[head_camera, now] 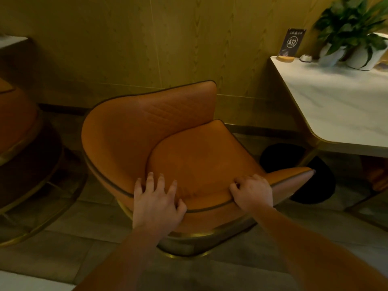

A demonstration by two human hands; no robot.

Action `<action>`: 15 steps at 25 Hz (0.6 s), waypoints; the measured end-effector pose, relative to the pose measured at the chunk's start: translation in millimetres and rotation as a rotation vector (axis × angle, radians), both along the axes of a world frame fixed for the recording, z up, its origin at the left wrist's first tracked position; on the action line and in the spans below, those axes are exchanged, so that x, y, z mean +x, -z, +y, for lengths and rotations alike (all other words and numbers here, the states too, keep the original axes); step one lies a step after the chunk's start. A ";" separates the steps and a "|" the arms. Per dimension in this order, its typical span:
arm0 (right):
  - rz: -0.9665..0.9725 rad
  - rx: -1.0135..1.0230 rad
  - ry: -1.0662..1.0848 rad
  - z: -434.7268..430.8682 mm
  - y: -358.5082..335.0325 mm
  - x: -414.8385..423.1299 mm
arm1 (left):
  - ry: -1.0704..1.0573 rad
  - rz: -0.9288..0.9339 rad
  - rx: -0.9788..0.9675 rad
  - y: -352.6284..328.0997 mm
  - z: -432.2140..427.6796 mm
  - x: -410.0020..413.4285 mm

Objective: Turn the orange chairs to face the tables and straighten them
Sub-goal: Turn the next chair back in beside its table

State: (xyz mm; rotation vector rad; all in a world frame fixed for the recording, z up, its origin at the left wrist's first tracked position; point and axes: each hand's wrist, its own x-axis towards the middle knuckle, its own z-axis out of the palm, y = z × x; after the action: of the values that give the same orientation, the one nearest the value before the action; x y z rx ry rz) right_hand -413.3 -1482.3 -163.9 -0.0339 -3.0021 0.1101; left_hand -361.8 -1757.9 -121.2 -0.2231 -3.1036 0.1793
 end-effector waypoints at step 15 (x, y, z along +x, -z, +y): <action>0.174 -0.014 -0.028 26.7 16.5 -141.6 | -0.028 -0.077 -0.109 -5.4 26.6 -153.5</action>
State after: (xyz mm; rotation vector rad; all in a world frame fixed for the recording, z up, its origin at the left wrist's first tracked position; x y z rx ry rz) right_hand -554.9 -1455.6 -180.4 0.0156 -2.8282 0.1306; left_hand -515.3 -1731.3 -115.7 -0.1932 -3.1776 0.3500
